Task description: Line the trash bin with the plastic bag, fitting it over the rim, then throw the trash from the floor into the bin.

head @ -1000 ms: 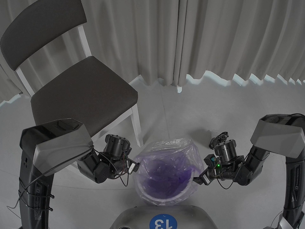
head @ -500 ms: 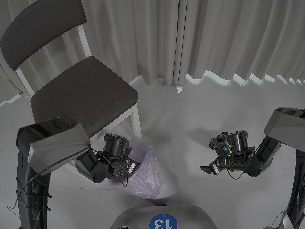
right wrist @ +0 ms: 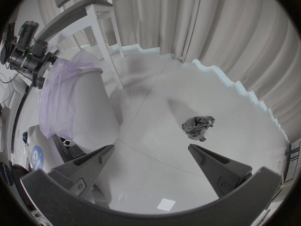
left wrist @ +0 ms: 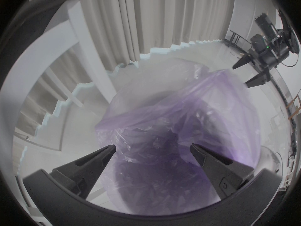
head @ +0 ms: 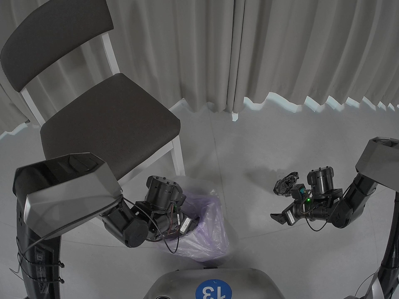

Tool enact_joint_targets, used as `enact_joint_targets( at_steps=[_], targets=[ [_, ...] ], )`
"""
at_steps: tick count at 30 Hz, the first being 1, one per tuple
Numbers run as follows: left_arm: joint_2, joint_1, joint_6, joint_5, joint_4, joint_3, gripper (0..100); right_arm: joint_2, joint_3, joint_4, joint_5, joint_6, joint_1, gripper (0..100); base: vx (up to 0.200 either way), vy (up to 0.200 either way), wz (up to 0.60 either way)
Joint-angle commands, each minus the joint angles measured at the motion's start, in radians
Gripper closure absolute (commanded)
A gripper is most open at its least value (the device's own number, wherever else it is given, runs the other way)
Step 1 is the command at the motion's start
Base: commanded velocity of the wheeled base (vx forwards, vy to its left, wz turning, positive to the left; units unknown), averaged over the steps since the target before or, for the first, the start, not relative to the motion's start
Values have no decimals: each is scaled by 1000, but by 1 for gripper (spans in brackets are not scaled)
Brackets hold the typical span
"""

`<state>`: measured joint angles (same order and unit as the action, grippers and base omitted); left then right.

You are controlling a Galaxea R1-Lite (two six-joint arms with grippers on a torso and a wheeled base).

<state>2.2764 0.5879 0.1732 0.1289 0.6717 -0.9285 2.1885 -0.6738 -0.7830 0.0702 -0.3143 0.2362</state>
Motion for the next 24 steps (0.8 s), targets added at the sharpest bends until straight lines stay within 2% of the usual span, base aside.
enact_joint_targets(
  at_steps=[1, 6, 13, 18, 24],
  targets=[
    [-21, 56, -11, 0, -12, -19, 0, -26, 23, -2, 0, -2, -24, 0, 0, 0, 0],
    [-46, 132, -67, -3, -27, -6, 0, -50, 43, -1, 2, -2, -35, 0, 0, 0, 0],
    [-94, 248, -133, -37, -121, 19, 0, -75, 53, -1, 2, -3, -46, 0, 0, 0, 0],
    [-66, 263, -138, -41, -156, 40, 0, -96, 82, -2, 2, -2, -55, 0, 0, 0, 0],
    [-46, 245, -135, -41, -196, 46, 0, -101, 105, -2, 6, -2, -63, 0, 0, 0, 0]
  ],
)
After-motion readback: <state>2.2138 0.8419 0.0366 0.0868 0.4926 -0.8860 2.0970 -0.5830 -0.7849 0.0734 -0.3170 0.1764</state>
